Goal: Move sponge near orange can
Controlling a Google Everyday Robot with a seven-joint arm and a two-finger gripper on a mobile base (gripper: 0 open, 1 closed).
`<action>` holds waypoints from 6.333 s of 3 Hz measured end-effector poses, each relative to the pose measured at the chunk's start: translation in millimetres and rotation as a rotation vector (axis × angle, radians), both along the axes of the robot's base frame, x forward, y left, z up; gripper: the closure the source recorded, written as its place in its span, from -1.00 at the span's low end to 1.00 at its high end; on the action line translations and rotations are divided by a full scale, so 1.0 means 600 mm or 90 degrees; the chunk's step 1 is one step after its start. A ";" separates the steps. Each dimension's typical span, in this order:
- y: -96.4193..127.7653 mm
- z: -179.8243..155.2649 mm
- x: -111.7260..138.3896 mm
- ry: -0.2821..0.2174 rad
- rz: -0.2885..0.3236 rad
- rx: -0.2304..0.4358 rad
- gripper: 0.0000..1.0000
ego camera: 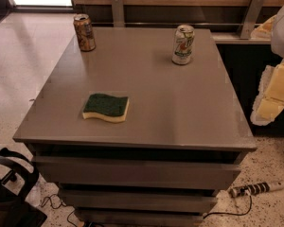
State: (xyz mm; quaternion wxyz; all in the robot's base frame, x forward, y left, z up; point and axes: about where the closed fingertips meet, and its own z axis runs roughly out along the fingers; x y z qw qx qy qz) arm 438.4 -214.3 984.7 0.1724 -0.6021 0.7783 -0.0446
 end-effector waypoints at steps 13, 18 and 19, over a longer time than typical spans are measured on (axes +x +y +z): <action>0.431 -0.181 0.161 0.000 0.103 0.446 -1.00; 0.494 -0.279 0.154 0.027 0.110 0.550 -0.65; 0.497 -0.279 0.152 0.028 0.113 0.550 -0.16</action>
Offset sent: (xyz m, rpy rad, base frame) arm 0.0275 0.0343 -0.0111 0.2589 0.0228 0.1095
